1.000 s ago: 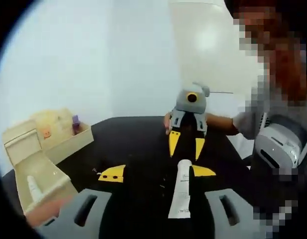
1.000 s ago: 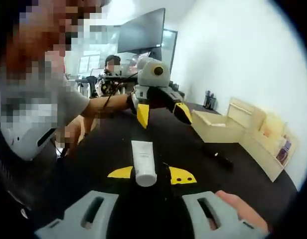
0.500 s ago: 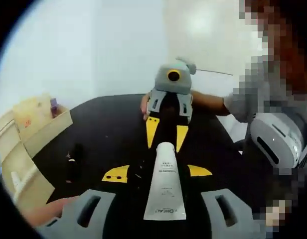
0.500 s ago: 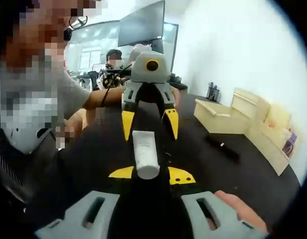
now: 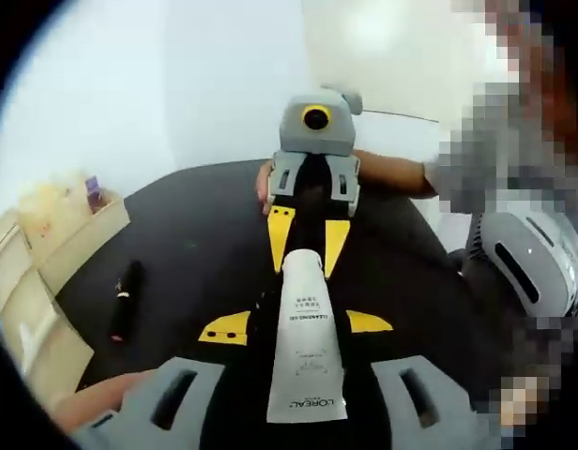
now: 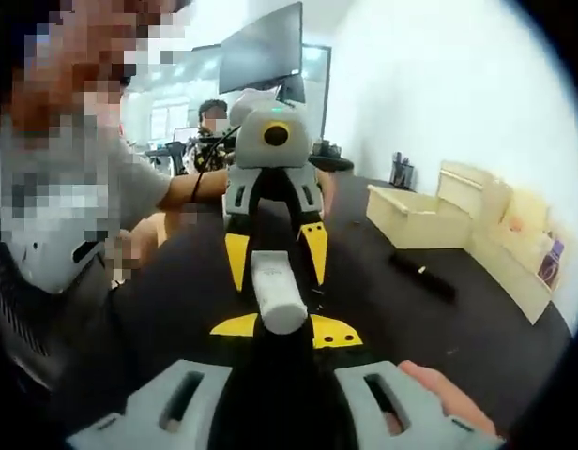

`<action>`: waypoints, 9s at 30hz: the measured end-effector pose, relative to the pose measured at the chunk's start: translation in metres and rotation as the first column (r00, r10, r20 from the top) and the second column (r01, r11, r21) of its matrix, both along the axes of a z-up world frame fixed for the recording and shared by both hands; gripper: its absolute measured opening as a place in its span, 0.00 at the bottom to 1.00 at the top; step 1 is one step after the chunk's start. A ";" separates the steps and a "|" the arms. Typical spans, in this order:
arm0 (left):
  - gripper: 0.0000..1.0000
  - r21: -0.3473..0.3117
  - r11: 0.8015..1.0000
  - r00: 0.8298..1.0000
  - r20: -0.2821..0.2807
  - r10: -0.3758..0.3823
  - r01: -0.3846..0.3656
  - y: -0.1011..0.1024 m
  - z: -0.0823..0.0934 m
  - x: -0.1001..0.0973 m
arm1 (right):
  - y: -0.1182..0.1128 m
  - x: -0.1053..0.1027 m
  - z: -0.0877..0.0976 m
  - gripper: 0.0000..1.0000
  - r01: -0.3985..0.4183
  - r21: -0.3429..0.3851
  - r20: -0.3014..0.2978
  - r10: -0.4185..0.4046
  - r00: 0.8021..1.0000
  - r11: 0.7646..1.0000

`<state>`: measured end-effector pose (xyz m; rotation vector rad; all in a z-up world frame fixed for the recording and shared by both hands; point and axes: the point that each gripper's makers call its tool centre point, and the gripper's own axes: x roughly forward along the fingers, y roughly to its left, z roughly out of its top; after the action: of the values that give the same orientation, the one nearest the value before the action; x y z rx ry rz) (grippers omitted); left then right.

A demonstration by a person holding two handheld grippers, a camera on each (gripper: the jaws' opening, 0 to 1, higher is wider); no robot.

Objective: Open the drawer, pick up the cosmetic bottles from the table one by one, place them into the drawer, release the gripper, close the drawer, and move the gripper away

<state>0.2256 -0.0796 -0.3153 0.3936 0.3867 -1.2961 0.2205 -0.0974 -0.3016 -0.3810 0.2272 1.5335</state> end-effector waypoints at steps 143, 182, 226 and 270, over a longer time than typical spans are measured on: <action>0.19 0.045 0.162 0.157 -0.092 0.983 -0.986 0.159 0.002 0.252 | 0.016 0.008 0.034 0.45 0.095 0.149 0.098 -0.110 0.989 0.984; 0.47 -0.275 0.395 0.436 -0.108 0.893 -0.877 0.177 0.097 0.198 | 0.010 0.036 0.022 0.46 0.207 0.136 0.101 -0.222 0.970 0.969; 0.95 -0.477 0.549 0.678 -0.148 0.720 -0.686 0.249 0.067 0.165 | 0.005 0.094 -0.004 0.70 0.442 0.147 -0.029 -0.443 0.896 0.885; 0.96 -0.556 0.532 0.717 -0.179 0.674 -0.639 0.218 0.070 0.145 | 0.106 0.199 0.019 0.91 0.360 0.166 0.064 -0.374 0.925 0.918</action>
<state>0.3702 0.1381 -0.2453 -0.2527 0.0398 -0.5779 0.4199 0.0085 -0.2823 -0.2706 0.0986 1.1492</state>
